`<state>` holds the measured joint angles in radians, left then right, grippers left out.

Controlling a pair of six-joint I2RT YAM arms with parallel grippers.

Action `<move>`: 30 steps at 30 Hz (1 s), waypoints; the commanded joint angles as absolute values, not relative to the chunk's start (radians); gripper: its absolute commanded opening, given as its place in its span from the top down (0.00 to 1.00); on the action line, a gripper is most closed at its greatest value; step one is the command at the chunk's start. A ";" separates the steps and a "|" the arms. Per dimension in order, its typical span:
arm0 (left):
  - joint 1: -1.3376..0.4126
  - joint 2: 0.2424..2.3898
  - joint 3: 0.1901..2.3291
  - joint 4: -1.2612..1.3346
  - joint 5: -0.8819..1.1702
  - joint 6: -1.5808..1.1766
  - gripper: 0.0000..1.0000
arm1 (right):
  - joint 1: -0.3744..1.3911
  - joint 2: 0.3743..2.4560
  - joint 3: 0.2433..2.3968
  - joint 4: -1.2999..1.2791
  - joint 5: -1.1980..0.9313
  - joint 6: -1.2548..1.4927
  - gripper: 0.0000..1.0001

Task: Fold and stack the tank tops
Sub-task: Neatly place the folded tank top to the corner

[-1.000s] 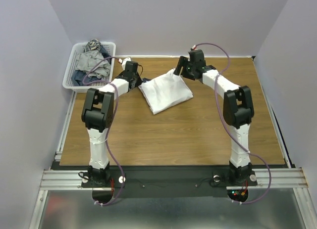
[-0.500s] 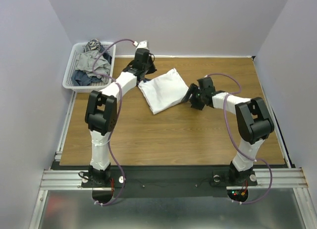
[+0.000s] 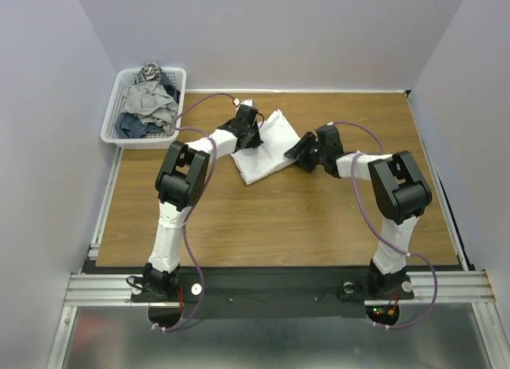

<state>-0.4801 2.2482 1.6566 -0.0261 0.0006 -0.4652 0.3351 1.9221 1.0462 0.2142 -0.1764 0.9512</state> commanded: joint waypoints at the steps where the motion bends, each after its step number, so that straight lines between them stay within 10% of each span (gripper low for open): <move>1: -0.512 2.184 1.609 -0.048 -0.051 -0.563 0.83 | 0.341 1.988 1.075 0.207 -0.098 0.954 0.42; 14: -0.535 1.976 1.592 -0.015 0.028 -0.652 0.74 | 0.270 2.054 1.393 -0.132 0.147 0.639 0.84; 30: -0.545 1.353 1.143 -0.063 0.206 -0.508 0.69 | 0.074 2.413 2.017 -0.368 0.552 -0.046 0.97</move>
<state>-0.5377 1.4281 1.2404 -0.0299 0.1585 -0.5755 0.1291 2.3421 1.9030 -0.3313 0.4000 0.1555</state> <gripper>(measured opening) 0.307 0.187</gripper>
